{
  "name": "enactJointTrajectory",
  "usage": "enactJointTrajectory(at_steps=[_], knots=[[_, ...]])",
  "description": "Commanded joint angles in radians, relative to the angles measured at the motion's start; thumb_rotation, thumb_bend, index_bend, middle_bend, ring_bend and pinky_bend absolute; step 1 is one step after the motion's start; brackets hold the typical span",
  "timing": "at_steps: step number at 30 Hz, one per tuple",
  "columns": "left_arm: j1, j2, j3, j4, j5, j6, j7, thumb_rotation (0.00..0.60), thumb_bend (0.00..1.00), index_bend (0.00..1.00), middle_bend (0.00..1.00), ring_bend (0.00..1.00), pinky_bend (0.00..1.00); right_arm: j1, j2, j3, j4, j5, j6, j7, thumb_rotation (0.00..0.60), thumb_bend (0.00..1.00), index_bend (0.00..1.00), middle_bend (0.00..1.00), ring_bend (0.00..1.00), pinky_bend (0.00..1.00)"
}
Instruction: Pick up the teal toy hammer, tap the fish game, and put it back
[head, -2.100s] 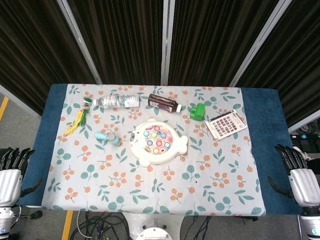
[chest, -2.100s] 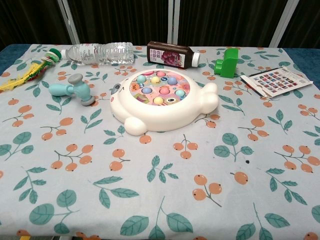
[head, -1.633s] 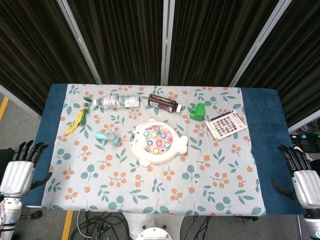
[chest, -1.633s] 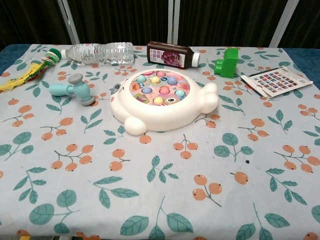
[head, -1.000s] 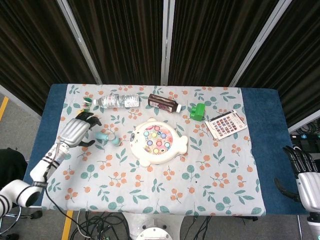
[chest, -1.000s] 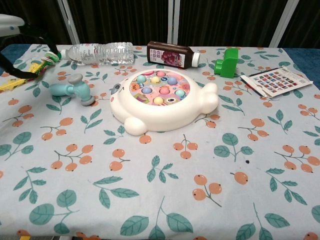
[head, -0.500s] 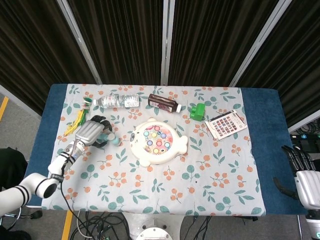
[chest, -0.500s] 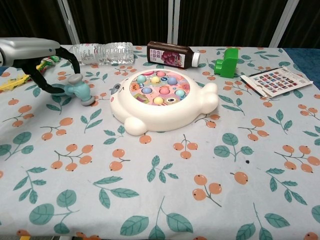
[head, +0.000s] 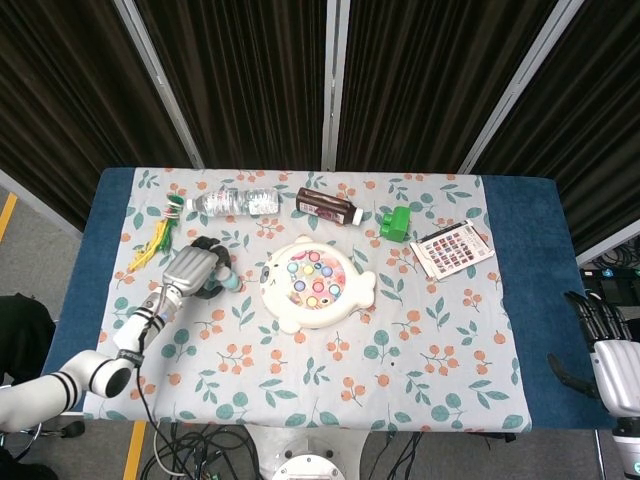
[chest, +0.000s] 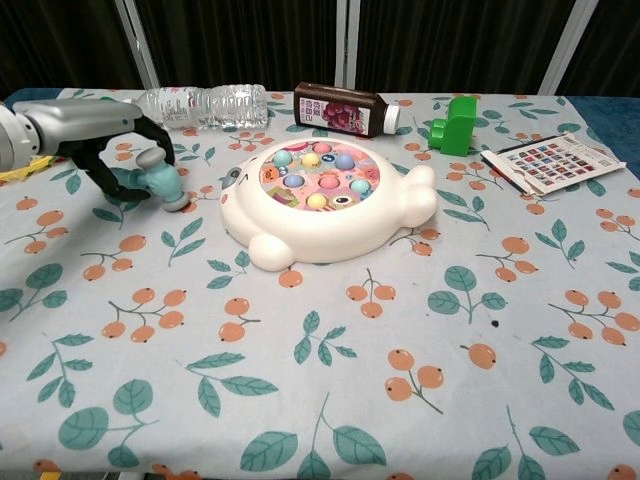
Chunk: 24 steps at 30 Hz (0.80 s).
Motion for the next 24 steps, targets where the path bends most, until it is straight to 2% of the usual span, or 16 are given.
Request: enactJointTrajectory(at_steps=[1,24], knots=[[-0.003,-0.005,0.002,0.007,-0.008,-0.002,0.003,0.6,0.31,0.41,0.25,0.11,0.12,0.001,-0.001,0.0,0.002,0.0,-0.002,0.002,0.6,0.22,0.0,0.1,0.0,0.0],[-0.016,-0.01,0.009,0.013,-0.027,0.006,-0.003,0.6,0.37,0.47,0.27,0.14,0.13,0.002,-0.003,-0.001,0.009,0.007,-0.01,0.008,0.6,0.22,0.0,0.11,0.0,0.0]])
